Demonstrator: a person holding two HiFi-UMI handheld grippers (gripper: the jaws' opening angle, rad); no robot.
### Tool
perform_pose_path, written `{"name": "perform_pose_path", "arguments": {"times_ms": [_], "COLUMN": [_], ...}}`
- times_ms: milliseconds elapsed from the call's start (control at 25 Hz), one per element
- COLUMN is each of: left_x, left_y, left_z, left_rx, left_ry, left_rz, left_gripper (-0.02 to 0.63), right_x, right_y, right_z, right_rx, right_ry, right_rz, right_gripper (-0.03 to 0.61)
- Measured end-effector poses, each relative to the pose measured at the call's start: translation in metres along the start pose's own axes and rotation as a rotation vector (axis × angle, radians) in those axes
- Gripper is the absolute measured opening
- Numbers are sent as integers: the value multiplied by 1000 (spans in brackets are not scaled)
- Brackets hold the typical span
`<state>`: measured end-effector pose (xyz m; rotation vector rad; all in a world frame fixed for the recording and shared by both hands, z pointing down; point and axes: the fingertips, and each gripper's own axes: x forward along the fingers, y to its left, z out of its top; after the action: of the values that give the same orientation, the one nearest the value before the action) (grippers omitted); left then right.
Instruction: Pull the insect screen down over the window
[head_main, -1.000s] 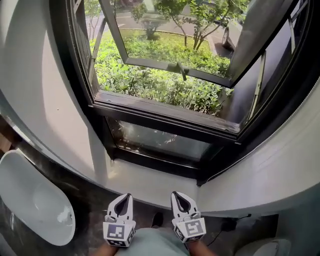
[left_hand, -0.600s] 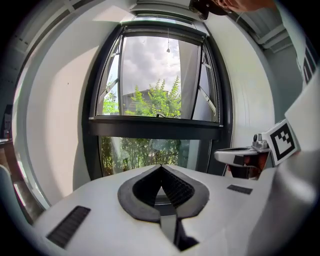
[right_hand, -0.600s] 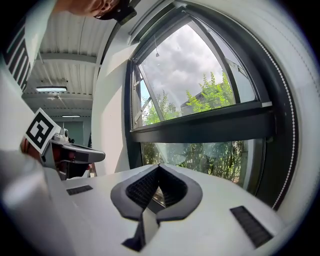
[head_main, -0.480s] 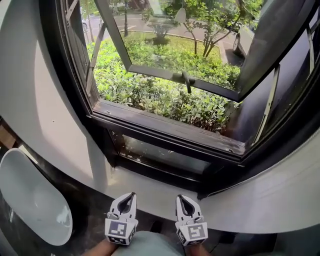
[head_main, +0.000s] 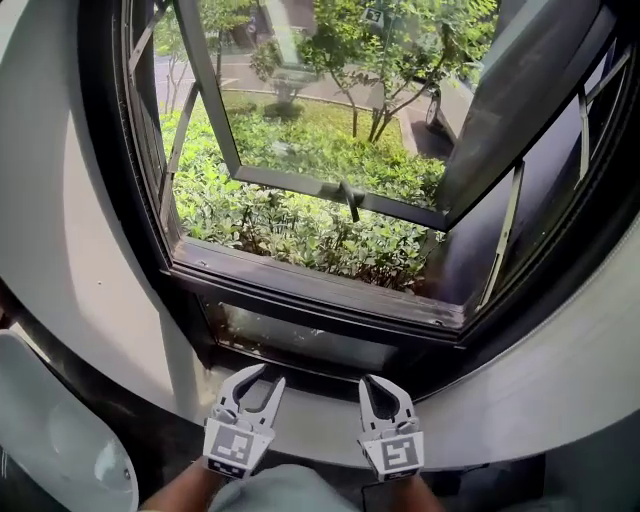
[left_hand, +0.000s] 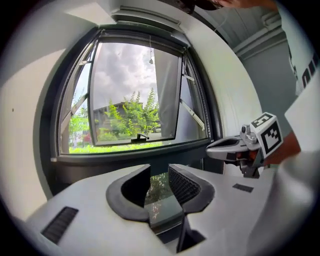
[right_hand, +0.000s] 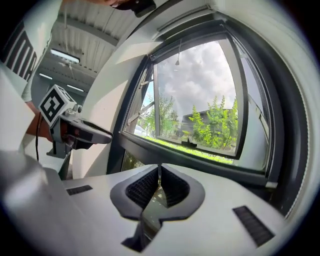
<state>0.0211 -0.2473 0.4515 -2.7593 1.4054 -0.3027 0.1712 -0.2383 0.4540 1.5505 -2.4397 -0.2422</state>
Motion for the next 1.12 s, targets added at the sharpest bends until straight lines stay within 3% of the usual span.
{"name": "perform_pose_path", "arguments": {"times_ms": [80, 240, 560, 720, 880, 1120], "left_x": [5, 4, 12, 12, 9, 8], "left_y": [12, 47, 113, 135, 154, 190], "left_z": [20, 50, 144, 204, 271, 362], "left_rx": [80, 234, 535, 645, 789, 961], "left_ry": [-31, -50, -61, -105, -126, -129], "left_rz": [-12, 20, 81, 92, 175, 317], "left_gripper": [127, 132, 178, 222, 248, 268], "right_x": [11, 28, 47, 45, 40, 22], "right_y": [-10, -23, -67, -93, -130, -191], "right_z": [16, 59, 189, 267, 328, 414], "right_rx": [-70, -195, -530, -670, -829, -932], "right_ry": [0, 20, 8, -31, -14, -2], "right_rz": [-11, 1, -84, -145, -242, -380], "right_gripper": [26, 142, 246, 276, 290, 290]}}
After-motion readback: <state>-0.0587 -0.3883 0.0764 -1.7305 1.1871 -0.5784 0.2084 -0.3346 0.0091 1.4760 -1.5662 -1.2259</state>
